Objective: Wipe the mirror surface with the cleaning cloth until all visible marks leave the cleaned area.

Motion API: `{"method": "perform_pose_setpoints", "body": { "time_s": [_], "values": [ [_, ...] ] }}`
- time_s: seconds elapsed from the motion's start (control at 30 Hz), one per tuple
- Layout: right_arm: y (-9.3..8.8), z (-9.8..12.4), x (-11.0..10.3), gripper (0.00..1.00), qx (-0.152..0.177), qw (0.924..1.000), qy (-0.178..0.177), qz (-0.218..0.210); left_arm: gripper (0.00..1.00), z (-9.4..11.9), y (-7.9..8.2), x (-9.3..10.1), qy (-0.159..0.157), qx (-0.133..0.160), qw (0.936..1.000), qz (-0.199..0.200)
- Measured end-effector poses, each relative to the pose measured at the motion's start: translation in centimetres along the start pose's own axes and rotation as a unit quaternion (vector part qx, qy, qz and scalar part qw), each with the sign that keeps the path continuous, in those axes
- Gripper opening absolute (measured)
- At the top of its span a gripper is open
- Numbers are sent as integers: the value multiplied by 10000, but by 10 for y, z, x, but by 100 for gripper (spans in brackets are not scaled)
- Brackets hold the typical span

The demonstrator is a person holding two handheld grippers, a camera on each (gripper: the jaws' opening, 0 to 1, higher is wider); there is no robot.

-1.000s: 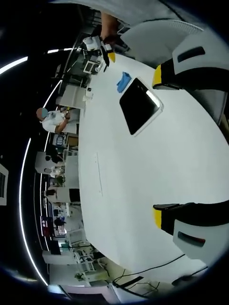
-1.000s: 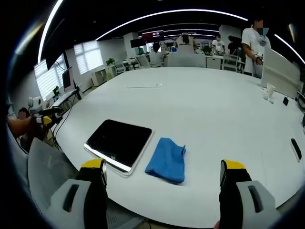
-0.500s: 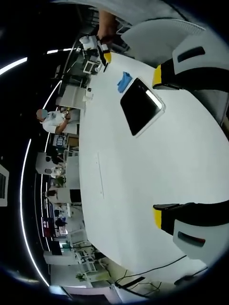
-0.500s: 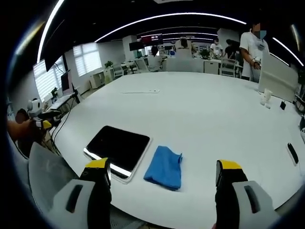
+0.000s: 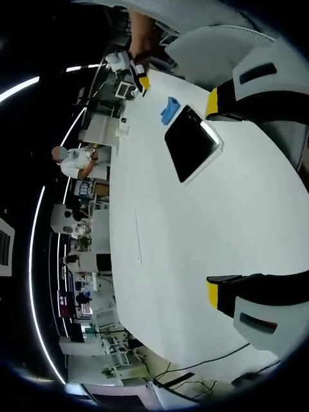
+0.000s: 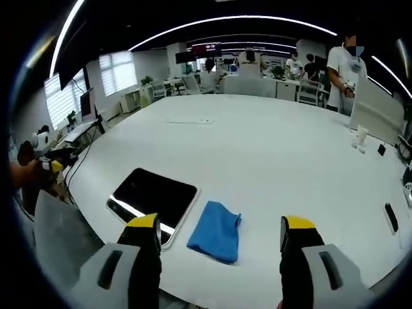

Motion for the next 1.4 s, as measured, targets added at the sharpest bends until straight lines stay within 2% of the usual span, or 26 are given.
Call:
{"method": "perform_pose_setpoints", "body": {
  "time_s": [0.03,0.13,0.2,0.23,0.27,0.33,0.37,0.43,0.57,0.63,0.67,0.7,0.73,0.8,0.9,1.23,1.33,1.4],
  "values": [
    [-4,-5,-3,69,-112,9999,39,-91,99,0,0,1,-7,-15,10000,-7],
    [-12,-27,-11,64,-309,9995,66,-8,99,2,2,2,-8,47,10000,-10],
    [-21,-44,-13,48,-563,9976,41,394,99,1,0,3,-37,63,10000,-30],
    [-26,-54,-11,39,-686,9967,-122,422,99,-1,-4,2,-73,8,10000,-51],
    [-27,-61,-12,35,-646,9972,-143,345,99,-2,-6,2,-88,-46,9999,-54],
    [-32,-71,-11,31,-728,9970,-205,150,99,-4,-5,2,-141,-153,9998,-69],
    [-34,-76,-10,31,-787,9966,-226,82,99,-5,-2,4,-198,-112,9996,-154],
    [-36,-82,-9,29,-795,9964,-270,89,99,-7,4,5,-232,-102,9993,-283],
    [-49,-92,-2,27,-1076,9927,-502,195,99,-10,6,1,-211,-80,9995,-211],
    [-56,-95,-3,20,-1295,9900,-479,275,99,-10,5,1,-198,-83,9996,-206],
    [-59,-97,-4,16,-1324,9890,-528,403,99,-10,5,0,-190,-63,9996,-217],
    [-55,-98,-8,13,-1138,9918,-444,387,99,-10,4,0,-183,-60,9996,-215],
    [-55,-99,-8,10,-1086,9914,-501,527,99,-10,2,-2,-171,-71,9996,-202],
    [-53,-101,-9,7,-1112,9915,-557,385,99,-8,-1,-4,-159,-99,9996,-195],
    [-51,-104,-7,5,-1166,9911,-634,52,99,-5,-2,-5,-186,-161,9995,-222],
    [-47,-106,-3,2,-1342,9882,-529,-514,99,-4,-4,-12,-100,-159,9997,-171],
    [-48,-105,-4,3,-1367,9881,-524,-473,99,-7,-4,-10,-130,-146,9997,-177],
    [-47,-105,-4,3,-1385,9871,-536,-606,99,-8,-3,-9,-142,-127,9997,-172]
  ]
}}
Point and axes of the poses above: the point that each gripper's makers call its tool centre point, and the gripper's own axes: z roughly backward along the fingers, x roughly to its right, y roughly out of its top, the point moved 5 cm from there along z, roughly backward along the fingers, and after that the axes turned 6 degrees about -z, right-handed, at the moved point
